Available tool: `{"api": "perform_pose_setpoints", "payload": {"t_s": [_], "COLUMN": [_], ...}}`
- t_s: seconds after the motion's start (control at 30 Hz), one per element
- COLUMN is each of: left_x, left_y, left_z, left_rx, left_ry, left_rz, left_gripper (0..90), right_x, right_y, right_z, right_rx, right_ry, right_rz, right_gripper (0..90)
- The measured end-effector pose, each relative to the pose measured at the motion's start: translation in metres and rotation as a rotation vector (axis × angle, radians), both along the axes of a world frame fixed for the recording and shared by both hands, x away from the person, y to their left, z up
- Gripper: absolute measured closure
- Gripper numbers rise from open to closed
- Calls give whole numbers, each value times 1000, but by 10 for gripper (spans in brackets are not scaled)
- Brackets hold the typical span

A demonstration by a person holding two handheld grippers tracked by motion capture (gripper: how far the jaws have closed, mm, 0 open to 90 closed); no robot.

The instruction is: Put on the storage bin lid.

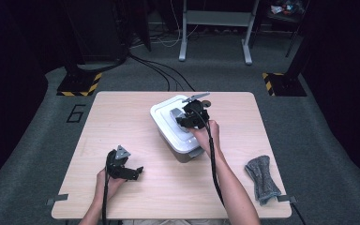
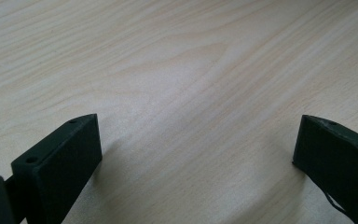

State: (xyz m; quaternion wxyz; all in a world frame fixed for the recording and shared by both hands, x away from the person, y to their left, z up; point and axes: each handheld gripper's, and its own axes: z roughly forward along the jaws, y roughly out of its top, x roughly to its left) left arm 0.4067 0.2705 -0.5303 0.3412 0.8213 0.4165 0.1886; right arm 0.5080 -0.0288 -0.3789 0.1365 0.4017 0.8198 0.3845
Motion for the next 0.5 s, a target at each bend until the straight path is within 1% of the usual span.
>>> {"api": "perform_pose_setpoints", "payload": {"t_s": [0.07,0.13,0.17,0.2,0.27,0.3,0.37,0.4,0.43,0.5], "left_x": [0,0,0,0,0,0,0,0,0,0], "left_y": [0,0,0,0,0,0,0,0,0,0], "left_z": [0,0,0,0,0,0,0,0,0,0], "left_rx": [0,0,3,0,0,0,0,0,-2,1], "left_ry": [0,0,1,0,0,0,0,-1,0,-1], "left_rz": [0,0,-3,0,0,0,0,0,1,0], "left_gripper": [6,6,6,6,6,6,6,6,6,6], "right_x": [0,0,0,0,0,0,-2,-4,-6,-10], "right_y": [-1,-2,-3,-3,-5,-6,-9,-11,-12,-15], "right_z": [-1,-2,-3,-4,-3,-2,1,3,4,8], "right_rx": [7,13,9,15,25,29,27,29,33,33], "right_ry": [-3,0,-3,5,-8,-14,-28,-34,-37,-57], "right_rz": [-1,-6,3,-8,-8,-10,-11,-12,-15,-33], "right_gripper": [658,631,598,546,525,478,446,382,350,249]}}
